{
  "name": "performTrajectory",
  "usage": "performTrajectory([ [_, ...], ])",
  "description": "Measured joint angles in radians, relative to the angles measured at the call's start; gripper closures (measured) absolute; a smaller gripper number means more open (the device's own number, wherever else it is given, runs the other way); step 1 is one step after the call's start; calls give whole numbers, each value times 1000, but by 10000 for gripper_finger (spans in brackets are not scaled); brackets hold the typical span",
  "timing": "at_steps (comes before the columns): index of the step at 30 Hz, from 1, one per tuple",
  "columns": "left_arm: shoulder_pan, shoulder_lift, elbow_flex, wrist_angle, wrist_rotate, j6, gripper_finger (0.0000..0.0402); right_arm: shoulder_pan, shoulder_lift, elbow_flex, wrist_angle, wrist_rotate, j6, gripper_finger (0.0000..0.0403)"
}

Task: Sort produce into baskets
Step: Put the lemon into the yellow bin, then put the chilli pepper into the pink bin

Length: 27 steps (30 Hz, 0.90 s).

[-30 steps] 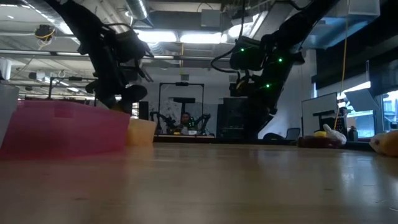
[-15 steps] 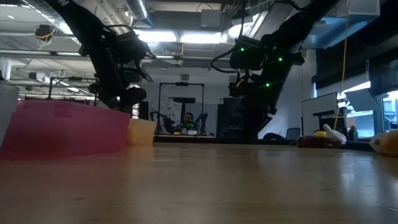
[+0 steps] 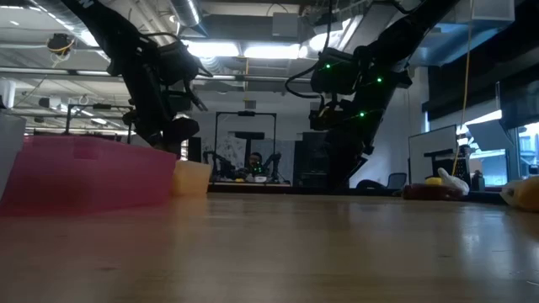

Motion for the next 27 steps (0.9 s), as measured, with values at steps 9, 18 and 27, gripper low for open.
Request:
performTrajectory([
  [9,-2,0,0,7,0,-8,131,0,0,0,4,0,0,54],
  [18,-22,-6,0,6,4,4,87,1,0,0,4,14,-3,54],
  [27,-145,-124,30,-5,4,-1,86,3,-14,0,-5,90,-5,54],
])
